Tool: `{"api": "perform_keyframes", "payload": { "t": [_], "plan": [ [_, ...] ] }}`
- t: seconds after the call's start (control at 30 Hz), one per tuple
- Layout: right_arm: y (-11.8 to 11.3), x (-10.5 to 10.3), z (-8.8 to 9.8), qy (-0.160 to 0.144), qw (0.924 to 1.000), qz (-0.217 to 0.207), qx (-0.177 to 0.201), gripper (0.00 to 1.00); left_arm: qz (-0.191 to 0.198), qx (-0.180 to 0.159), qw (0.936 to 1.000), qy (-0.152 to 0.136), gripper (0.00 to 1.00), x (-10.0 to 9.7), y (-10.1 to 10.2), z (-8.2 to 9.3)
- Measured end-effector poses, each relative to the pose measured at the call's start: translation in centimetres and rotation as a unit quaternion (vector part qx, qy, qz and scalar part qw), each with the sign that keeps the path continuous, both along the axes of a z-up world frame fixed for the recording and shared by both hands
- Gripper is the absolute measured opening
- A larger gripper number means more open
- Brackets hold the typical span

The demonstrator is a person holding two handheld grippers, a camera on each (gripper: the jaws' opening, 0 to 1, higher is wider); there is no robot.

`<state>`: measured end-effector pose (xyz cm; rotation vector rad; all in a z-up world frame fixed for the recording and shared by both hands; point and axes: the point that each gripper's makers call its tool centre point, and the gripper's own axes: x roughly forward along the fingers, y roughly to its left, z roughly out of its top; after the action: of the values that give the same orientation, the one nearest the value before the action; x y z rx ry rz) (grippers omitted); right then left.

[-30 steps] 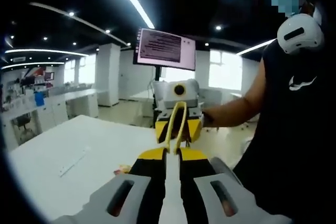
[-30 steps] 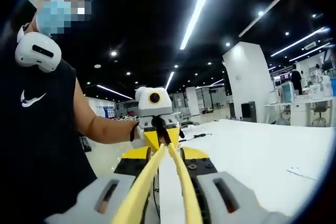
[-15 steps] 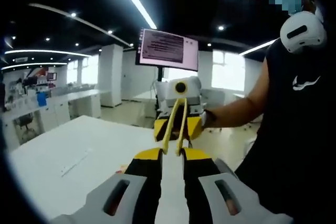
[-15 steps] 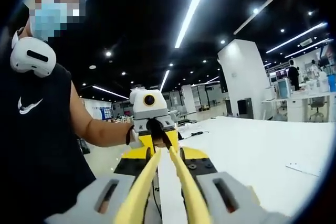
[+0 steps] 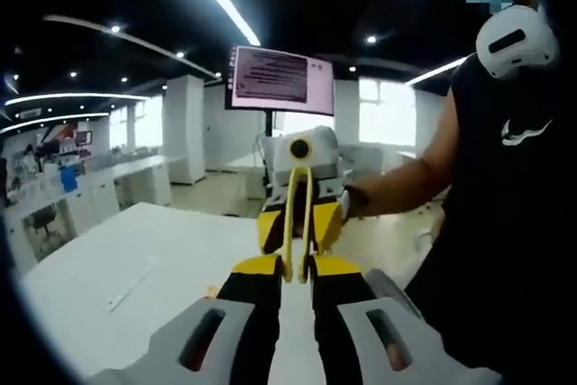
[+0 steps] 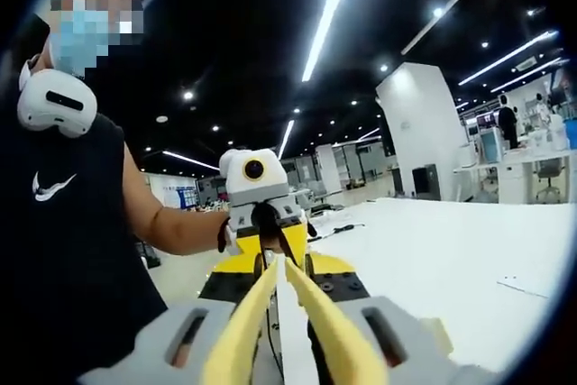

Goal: Place the target food into the container with the food tongs after gripping and lifting it, then release it inside without dropping or visibly crushing the food.

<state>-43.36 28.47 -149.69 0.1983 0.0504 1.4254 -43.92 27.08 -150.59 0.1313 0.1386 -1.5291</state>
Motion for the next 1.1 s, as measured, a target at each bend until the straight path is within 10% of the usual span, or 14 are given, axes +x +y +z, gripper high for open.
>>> {"api": "perform_keyframes", "payload": {
  "t": [0.33, 0.53, 1.1],
  "plan": [
    [-1.2, 1.3, 1.6, -0.028, 0.9989, -0.031, 0.020, 0.21, 0.042, -0.031, 0.9985, -0.015, 0.28, 1.7, 1.1, 1.1],
    [-0.9, 0.7, 1.9, -0.035, 0.9989, -0.019, 0.024, 0.21, 0.021, -0.032, 0.9991, 0.016, 0.11, 0.7, 0.6, 0.8],
    [-1.2, 0.1, 1.2, -0.019, 0.9995, -0.010, 0.021, 0.21, 0.014, -0.016, 0.9997, 0.011, 0.08, 0.3, 0.4, 0.2]
  ]
}}
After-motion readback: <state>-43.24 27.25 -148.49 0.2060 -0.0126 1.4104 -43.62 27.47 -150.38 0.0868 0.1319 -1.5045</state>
